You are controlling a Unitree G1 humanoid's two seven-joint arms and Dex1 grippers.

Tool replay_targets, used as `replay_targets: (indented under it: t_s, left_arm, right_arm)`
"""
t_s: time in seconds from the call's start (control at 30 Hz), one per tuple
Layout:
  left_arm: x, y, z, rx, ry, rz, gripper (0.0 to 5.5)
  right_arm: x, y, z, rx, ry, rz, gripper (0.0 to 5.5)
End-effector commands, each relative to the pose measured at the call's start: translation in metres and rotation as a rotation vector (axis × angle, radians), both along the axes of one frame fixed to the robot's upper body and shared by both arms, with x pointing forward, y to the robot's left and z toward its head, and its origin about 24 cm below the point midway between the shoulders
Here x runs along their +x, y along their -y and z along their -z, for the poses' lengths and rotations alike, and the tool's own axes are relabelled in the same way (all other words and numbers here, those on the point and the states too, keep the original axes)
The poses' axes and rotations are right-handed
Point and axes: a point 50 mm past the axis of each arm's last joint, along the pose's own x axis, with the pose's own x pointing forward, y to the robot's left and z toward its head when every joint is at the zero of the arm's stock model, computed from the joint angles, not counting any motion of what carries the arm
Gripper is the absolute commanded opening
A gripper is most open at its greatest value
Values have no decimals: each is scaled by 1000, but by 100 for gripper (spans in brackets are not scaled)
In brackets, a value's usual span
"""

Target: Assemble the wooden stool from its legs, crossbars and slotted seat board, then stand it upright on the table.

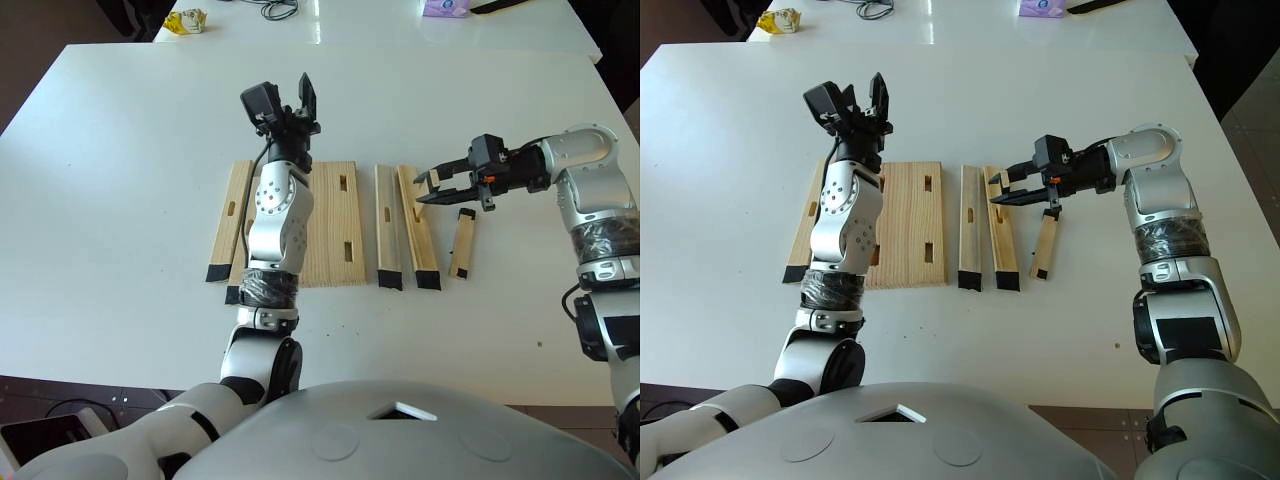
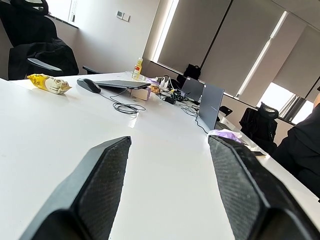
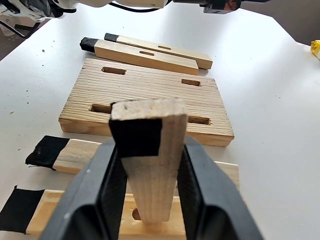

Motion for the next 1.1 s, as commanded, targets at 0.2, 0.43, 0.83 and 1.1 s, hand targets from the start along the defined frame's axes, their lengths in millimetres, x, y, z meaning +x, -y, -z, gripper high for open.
replay_targets:
  t_s: [0.2,0.43,0.83,1.1]
  left_arm:
    - [-7,11,11,-40,-51,29,288]
    - [-6,10,10,-47,-49,26,288]
    - [-6,9,10,-41,-47,29,288]
    - [-9,8,10,-38,-53,50,288]
  right_arm:
    - [-2,-2,1,-16,3,-21,132]
    - [-4,0,-1,-25,-16,-26,132]
    - [-4,5,12,-17,-68,44,132]
    - [-5,8,15,19,-78,87,132]
